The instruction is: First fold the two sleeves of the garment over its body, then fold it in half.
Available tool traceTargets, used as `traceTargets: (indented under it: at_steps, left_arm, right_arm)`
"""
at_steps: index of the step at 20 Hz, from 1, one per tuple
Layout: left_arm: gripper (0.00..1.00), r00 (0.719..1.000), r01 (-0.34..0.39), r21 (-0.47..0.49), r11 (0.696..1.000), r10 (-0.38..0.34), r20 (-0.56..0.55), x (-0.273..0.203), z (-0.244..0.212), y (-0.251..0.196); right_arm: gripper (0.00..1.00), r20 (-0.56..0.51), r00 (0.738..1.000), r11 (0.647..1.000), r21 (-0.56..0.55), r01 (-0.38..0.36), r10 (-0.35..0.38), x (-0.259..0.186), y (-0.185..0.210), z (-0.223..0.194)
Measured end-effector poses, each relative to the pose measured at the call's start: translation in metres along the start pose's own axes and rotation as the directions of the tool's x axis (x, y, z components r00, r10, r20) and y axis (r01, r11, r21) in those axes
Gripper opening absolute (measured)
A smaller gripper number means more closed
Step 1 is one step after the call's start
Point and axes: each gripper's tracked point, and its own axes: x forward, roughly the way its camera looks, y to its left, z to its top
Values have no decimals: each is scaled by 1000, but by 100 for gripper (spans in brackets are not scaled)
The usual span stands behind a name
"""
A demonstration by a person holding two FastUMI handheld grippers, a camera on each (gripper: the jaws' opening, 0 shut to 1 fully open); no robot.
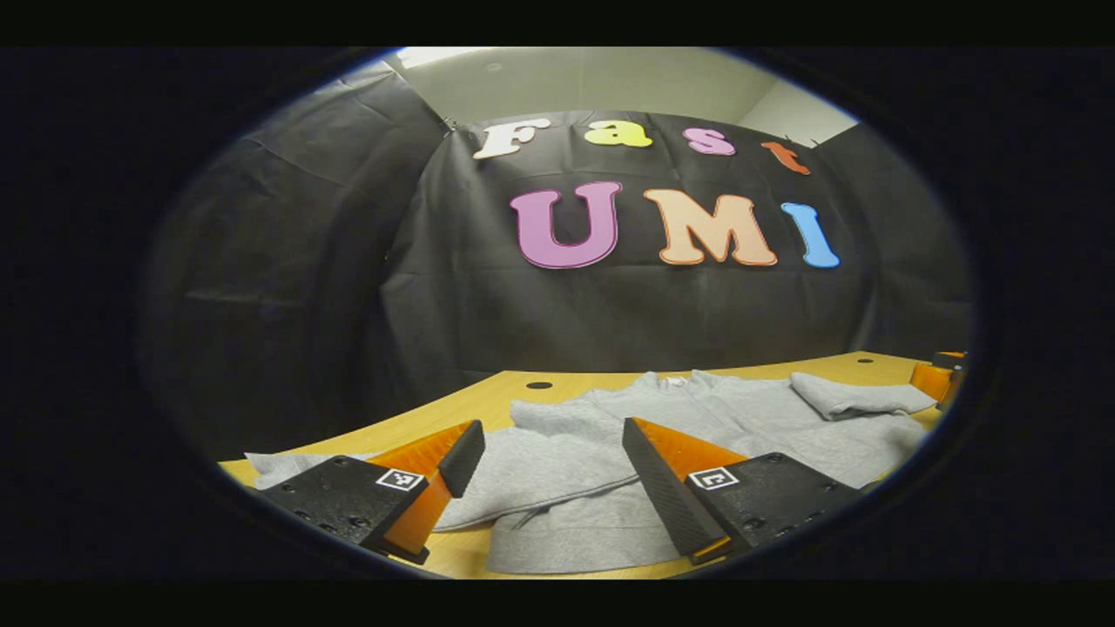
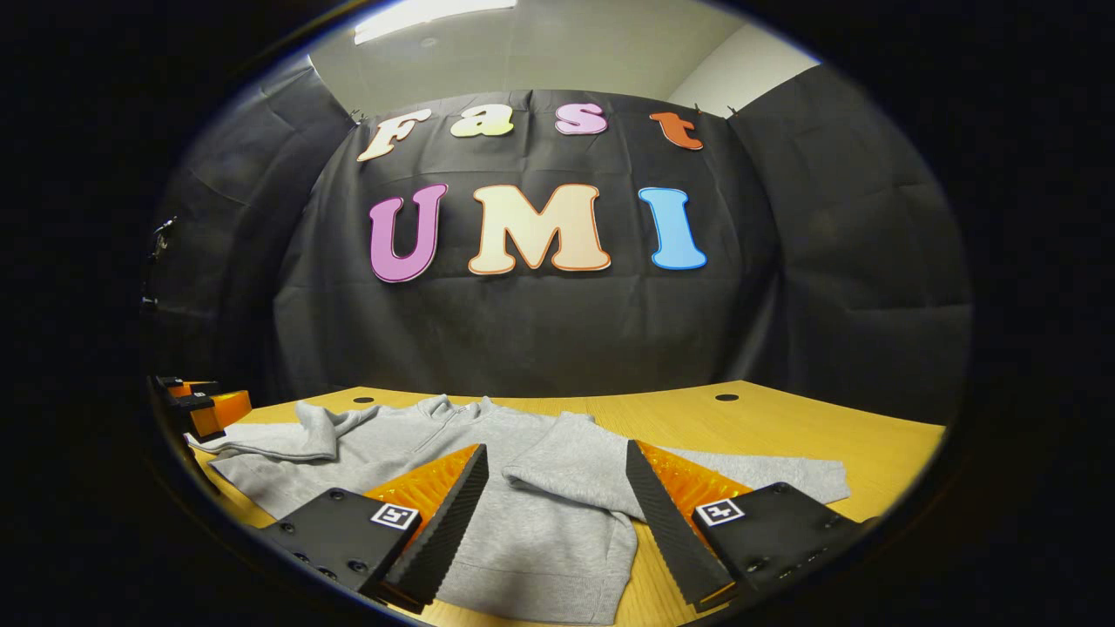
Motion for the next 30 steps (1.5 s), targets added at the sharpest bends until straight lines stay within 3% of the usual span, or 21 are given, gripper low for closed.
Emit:
traceTargets:
  at_steps: [10,13,15,21,23,26,30]
  left_arm:
    - [94,1000,0,1,1000,0,2,1,1,0]
    - [94,1000,0,0,1000,0,1,1,1,0]
    - [94,1000,0,0,1000,0,0,0,0,0]
    - [94,1000,0,-1,1000,0,1,0,1,-1]
    - [94,1000,0,0,1000,0,1,2,1,-1]
    - [95,1000,2,0,1000,-2,2,1,1,-1]
    - [93,1000,3,0,1000,-3,2,2,0,-1]
  right_arm:
    - [99,-2,1000,1000,4,6,-6,0,-3,1]
    - [99,-22,1000,998,68,-13,14,2,-5,1]
    - [99,-26,1000,997,81,12,-10,5,-25,14]
    - [99,-120,984,989,-70,127,-135,18,-119,42]
    - [99,-189,971,988,-75,137,-149,19,-143,43]
    - [99,-329,930,987,-68,146,-160,16,-174,29]
    - [99,-523,832,983,-69,172,-182,9,-212,-19]
